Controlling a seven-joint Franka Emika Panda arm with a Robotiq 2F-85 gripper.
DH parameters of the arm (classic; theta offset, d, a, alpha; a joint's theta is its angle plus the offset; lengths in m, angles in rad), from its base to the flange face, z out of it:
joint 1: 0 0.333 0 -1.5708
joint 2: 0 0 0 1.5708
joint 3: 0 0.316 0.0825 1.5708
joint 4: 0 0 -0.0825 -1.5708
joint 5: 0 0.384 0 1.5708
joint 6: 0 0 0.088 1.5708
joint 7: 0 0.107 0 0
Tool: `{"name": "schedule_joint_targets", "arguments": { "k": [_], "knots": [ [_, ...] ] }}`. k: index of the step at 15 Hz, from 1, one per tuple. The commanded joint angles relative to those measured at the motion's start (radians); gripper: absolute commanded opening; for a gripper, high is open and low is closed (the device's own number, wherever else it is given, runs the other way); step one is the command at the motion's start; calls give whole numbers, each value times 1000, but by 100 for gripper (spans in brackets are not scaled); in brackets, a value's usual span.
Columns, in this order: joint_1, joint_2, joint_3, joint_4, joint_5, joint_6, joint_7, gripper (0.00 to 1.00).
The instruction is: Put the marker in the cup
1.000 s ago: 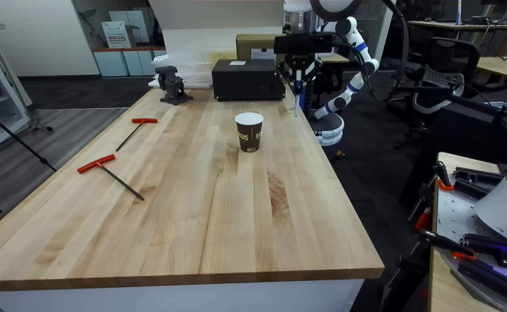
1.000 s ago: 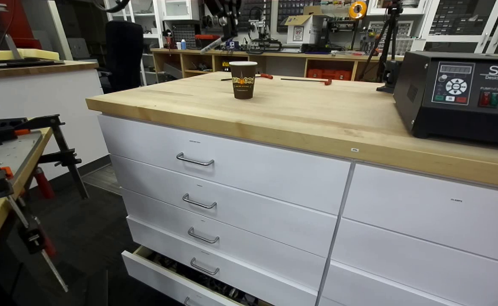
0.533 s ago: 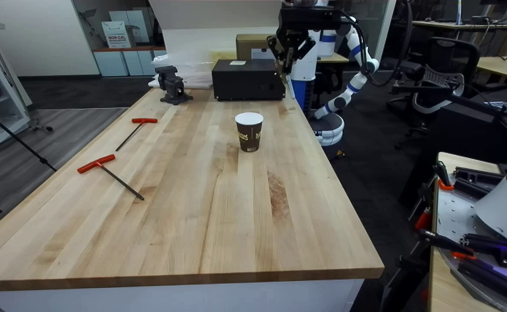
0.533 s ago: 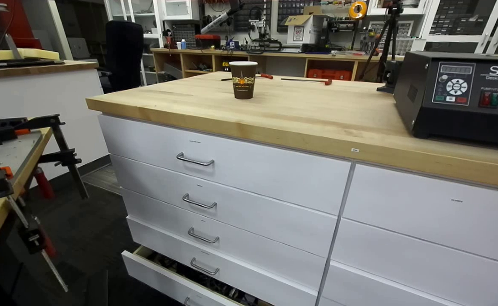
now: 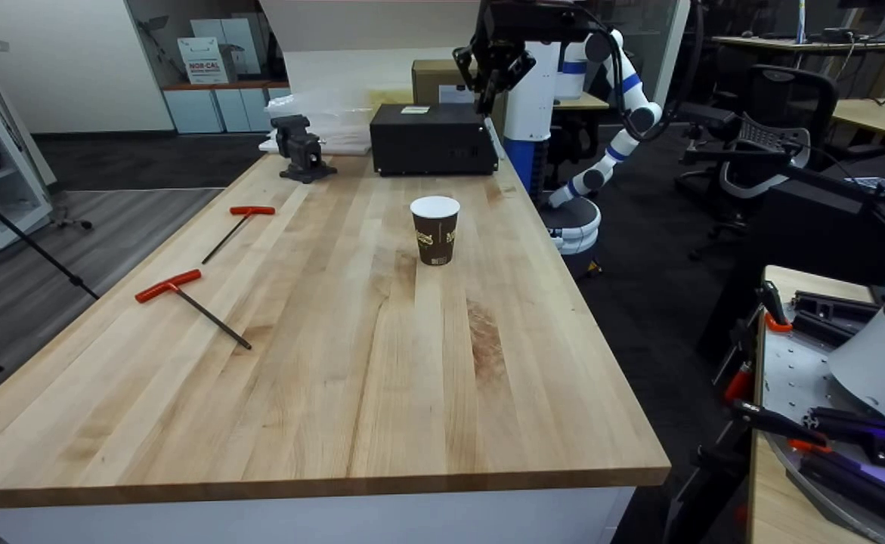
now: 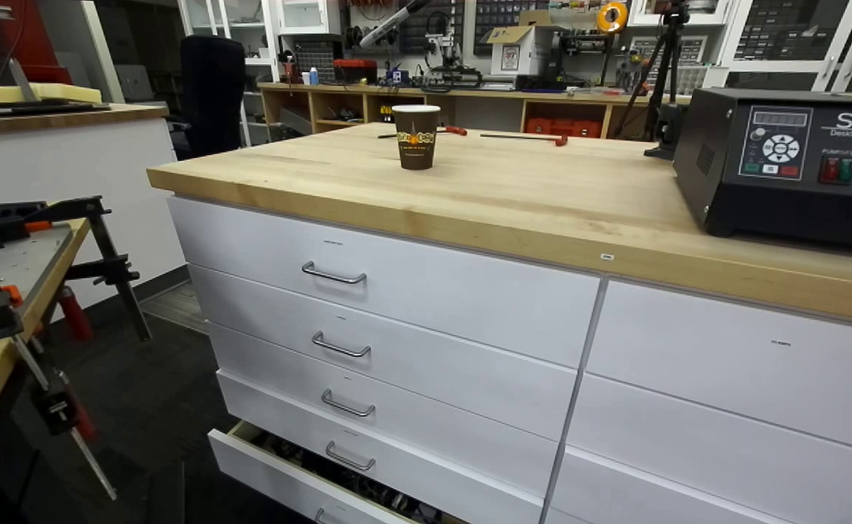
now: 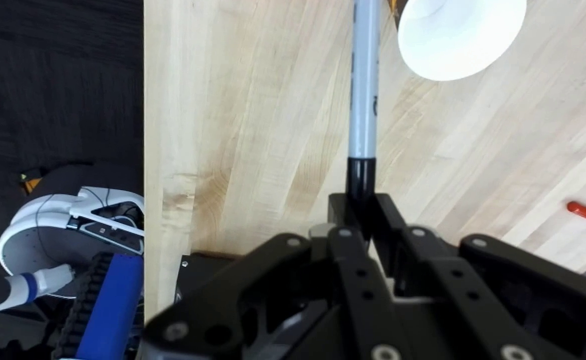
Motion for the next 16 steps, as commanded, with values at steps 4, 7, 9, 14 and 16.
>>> {"name": "schedule_joint_targets", "arguments": {
  "k": [4,7,9,14,16],
  "knots": [
    [0,90,31,103,26,4,-102,4],
    [7,83,24,79,11,18,-72,4],
    [9,94,23,80,11,18,-73,14],
    [11,108,25,89,7,42,-84,4],
    [10,120,30,96,9,92,-138,4]
  ]
}}
